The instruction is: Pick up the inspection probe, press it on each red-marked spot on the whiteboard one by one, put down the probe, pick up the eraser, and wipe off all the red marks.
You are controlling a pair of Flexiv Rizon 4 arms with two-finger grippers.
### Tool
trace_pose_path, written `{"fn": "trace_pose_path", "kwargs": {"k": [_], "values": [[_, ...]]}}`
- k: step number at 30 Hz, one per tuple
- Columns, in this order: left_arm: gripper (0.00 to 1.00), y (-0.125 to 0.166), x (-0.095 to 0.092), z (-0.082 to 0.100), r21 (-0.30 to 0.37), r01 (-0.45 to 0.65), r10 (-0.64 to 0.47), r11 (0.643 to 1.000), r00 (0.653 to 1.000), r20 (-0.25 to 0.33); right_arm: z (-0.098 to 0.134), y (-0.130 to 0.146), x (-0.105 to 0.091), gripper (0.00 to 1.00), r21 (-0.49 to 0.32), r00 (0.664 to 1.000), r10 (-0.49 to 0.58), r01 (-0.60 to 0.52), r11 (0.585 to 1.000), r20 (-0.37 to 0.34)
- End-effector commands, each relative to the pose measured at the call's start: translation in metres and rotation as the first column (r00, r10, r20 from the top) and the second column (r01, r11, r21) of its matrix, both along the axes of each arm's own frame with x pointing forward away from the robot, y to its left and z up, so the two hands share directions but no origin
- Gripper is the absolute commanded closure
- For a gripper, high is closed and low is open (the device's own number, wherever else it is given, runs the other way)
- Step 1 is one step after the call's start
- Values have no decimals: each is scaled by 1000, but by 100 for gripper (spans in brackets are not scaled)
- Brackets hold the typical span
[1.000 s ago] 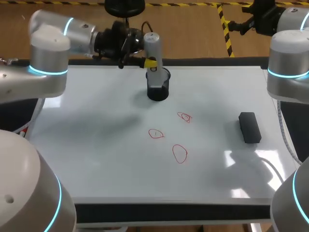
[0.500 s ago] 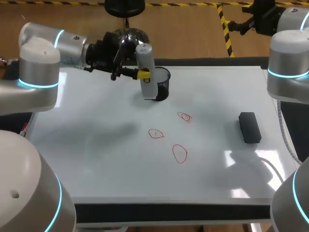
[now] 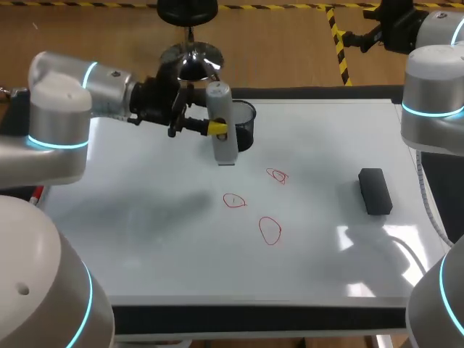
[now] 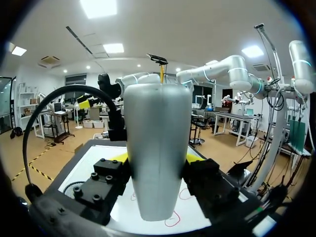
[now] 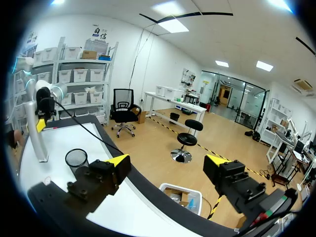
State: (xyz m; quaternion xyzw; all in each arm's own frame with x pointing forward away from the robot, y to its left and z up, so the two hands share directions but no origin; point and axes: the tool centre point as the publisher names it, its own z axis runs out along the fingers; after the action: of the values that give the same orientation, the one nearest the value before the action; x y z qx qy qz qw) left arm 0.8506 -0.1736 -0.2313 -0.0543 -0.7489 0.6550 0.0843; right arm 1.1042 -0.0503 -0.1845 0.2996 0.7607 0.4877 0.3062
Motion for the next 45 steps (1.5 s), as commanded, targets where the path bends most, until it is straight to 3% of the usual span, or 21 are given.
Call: {"fn": "trace_pose_path", "kwargs": {"k": [1, 25, 45], "values": [[100, -3, -7, -4, 10, -6, 6, 1000, 1000, 0, 0, 0, 0, 0, 0, 1000, 0, 0, 1000, 0], [100, -24, -26, -38, 32, 27, -28, 999, 999, 25, 0, 0, 0, 0, 0, 1000, 0, 0, 1000, 0], [100, -27, -45, -64, 37, 20, -20, 999, 1000, 9, 0, 0, 0, 0, 0, 1000, 0, 0, 1000, 0]]}}
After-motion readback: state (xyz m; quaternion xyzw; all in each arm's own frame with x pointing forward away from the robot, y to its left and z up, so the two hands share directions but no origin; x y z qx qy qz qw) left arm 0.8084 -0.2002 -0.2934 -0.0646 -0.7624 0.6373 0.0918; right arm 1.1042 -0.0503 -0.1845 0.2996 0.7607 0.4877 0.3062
